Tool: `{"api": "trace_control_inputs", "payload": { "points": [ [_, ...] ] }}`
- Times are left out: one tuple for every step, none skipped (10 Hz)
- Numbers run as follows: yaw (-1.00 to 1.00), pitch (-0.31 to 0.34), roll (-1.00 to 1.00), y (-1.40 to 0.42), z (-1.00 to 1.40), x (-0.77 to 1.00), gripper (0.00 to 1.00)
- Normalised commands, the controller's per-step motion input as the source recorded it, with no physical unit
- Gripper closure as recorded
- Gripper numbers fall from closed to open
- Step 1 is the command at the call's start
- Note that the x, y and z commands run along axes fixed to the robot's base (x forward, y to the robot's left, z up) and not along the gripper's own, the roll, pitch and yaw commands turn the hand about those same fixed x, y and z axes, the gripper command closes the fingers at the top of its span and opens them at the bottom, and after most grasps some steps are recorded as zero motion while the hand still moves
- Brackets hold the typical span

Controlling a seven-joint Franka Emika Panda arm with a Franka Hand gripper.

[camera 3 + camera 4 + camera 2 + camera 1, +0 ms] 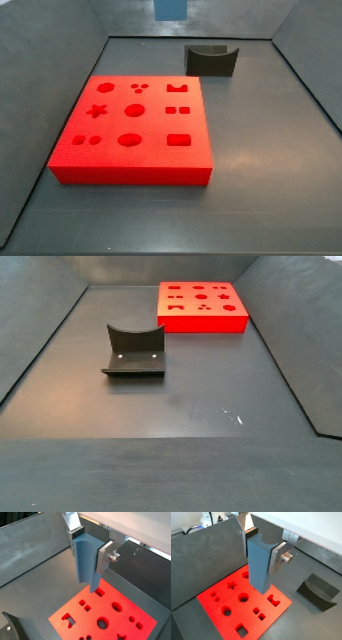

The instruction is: Insert the arch object.

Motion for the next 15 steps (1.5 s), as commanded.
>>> {"api": "trace_control_inputs", "payload": {
  "points": [
    [0.0,0.0,0.02,0.09,-0.2,0.14,1.0],
    [-0.07,-0.084,0.0,0.39,-0.54,0.23,1.0],
    [-0.15,-0.163,0.0,0.63,-0.73,0.19,1.0],
    [-0.14,-0.114,0.05,0.64,-0.74,0.21,1.0],
    [-0.12,-0.094,0.09,0.59,-0.82,0.29,1.0],
    [-0.05,-0.086,0.07,0.53,-0.89,0.29,1.0],
    [0.0,-0.04,0.07,0.33,-0.86,0.25,1.0],
    [0.0,-0.019,0.05,0.15,-0.87,0.17,1.0],
    [0.1,0.0,0.0,0.0,-0.85,0.16,1.0],
    [0.08,-0.007,0.0,0.0,-0.85,0.11,1.0],
    [0.05,-0.036,0.0,0.0,-0.87,0.05,1.0],
    [0.01,-0.06,0.01,0.0,-0.82,0.0,1.0],
    [0.0,-0.067,0.03,0.0,-0.57,-0.02,1.0],
    [-0.01,0.0,0.1,0.0,-0.49,-0.13,1.0],
    [-0.07,0.0,0.06,0.01,-0.45,-0.27,1.0]
  ]
}}
